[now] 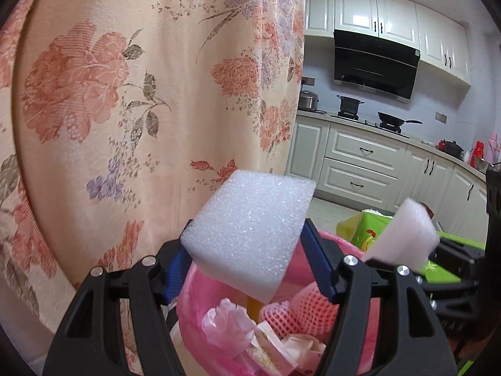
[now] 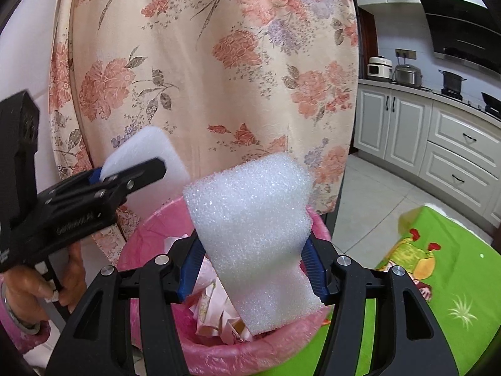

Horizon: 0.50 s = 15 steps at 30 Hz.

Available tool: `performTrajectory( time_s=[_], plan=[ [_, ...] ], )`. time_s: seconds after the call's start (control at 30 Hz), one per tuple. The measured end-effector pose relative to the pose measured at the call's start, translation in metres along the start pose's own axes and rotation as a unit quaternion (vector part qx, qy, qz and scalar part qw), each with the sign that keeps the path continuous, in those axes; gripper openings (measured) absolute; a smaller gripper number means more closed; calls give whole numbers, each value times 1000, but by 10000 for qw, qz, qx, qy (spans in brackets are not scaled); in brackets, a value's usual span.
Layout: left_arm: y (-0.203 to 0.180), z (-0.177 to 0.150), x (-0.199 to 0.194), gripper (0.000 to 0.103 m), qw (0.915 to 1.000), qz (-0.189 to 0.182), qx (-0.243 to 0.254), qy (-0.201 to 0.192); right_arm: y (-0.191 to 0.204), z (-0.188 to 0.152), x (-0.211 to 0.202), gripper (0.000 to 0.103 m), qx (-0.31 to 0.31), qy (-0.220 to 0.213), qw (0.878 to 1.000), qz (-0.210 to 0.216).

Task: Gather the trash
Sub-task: 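Open both tools to drop the foam blocks into the wastebasket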

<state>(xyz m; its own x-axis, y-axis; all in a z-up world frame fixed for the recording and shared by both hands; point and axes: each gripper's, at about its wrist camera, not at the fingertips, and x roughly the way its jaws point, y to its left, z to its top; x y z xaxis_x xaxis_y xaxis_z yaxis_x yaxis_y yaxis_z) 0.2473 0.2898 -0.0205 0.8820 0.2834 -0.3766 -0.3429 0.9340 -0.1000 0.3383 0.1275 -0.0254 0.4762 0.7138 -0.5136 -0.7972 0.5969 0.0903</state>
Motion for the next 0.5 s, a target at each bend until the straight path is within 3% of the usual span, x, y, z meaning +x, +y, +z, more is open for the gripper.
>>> performTrajectory(
  time_s=[0.07, 0.13, 0.33, 0.5],
  plan=[
    [3, 4, 4, 74, 10000, -12, -69, -19, 0, -2, 3, 59, 15, 16, 10000, 77],
    [5, 7, 3, 80, 9998, -66, -169, -69, -1, -5, 4, 76, 35, 4, 9999, 144],
    [6, 12, 0, 82, 9996, 4, -211, -169, -3, -11, 0, 76, 62, -27, 9999, 147],
    [4, 11, -14, 94, 9993, 158, -230, -254, -5, -18, -18, 76, 88, -94, 9999, 14]
  ],
)
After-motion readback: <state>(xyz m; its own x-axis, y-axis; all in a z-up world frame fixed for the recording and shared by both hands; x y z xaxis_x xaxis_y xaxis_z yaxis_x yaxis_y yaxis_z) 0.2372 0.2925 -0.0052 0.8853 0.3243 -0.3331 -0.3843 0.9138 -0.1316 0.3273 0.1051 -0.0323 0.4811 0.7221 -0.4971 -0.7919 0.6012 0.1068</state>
